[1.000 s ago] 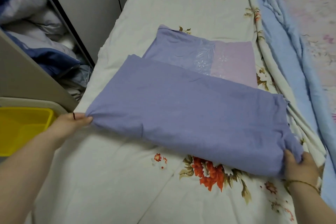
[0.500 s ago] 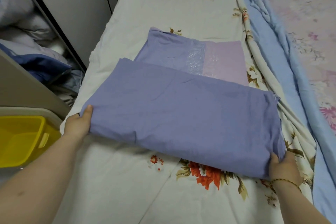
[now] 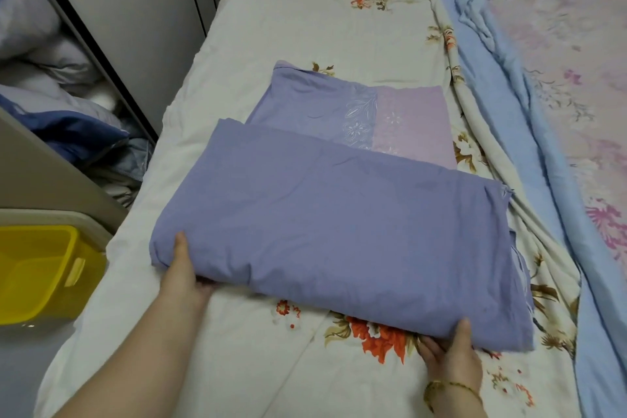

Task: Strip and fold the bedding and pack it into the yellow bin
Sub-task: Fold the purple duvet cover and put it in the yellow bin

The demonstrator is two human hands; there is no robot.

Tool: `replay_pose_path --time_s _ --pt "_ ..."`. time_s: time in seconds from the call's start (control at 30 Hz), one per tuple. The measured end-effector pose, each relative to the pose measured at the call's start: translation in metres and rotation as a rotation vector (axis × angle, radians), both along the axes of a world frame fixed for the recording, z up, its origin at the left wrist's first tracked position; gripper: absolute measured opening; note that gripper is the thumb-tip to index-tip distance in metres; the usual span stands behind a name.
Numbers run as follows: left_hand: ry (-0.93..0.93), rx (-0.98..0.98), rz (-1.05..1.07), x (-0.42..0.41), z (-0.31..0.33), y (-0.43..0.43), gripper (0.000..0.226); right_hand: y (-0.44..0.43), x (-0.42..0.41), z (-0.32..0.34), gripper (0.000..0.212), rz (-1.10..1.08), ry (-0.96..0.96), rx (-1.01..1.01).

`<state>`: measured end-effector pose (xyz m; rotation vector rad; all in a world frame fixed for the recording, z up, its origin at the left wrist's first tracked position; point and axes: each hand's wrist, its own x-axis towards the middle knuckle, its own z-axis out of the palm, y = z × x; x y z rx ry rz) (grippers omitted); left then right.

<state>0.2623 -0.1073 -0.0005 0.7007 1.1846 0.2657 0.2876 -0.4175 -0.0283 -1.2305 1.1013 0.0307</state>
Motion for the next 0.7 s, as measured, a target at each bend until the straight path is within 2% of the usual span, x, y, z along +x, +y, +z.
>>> replay_pose_path --time_s 0.03,0.1,0.27,0.4,0.57,0.7 --pt "0.005 0.014 -0.020 0.006 -0.001 0.011 0.058 -0.005 0.007 0.001 0.049 -0.021 -0.009 0.142" --pt "0.048 0.092 -0.004 0.018 -0.002 0.032 0.051 -0.018 0.021 0.000 0.059 -0.087 0.031 0.194" --pt "0.031 0.258 0.095 0.007 0.001 0.040 0.043 -0.033 0.019 0.013 0.051 -0.020 0.105 -0.187" --pt "0.001 0.250 0.129 -0.051 0.010 0.017 0.045 -0.042 -0.007 0.024 0.049 0.030 0.111 -0.207" --pt "-0.025 0.085 0.122 -0.136 0.013 0.004 0.050 -0.055 -0.067 0.033 0.053 -0.005 0.099 -0.177" --pt "-0.013 0.113 0.078 -0.182 0.039 -0.002 0.045 -0.060 -0.110 0.051 0.051 -0.082 0.085 -0.089"
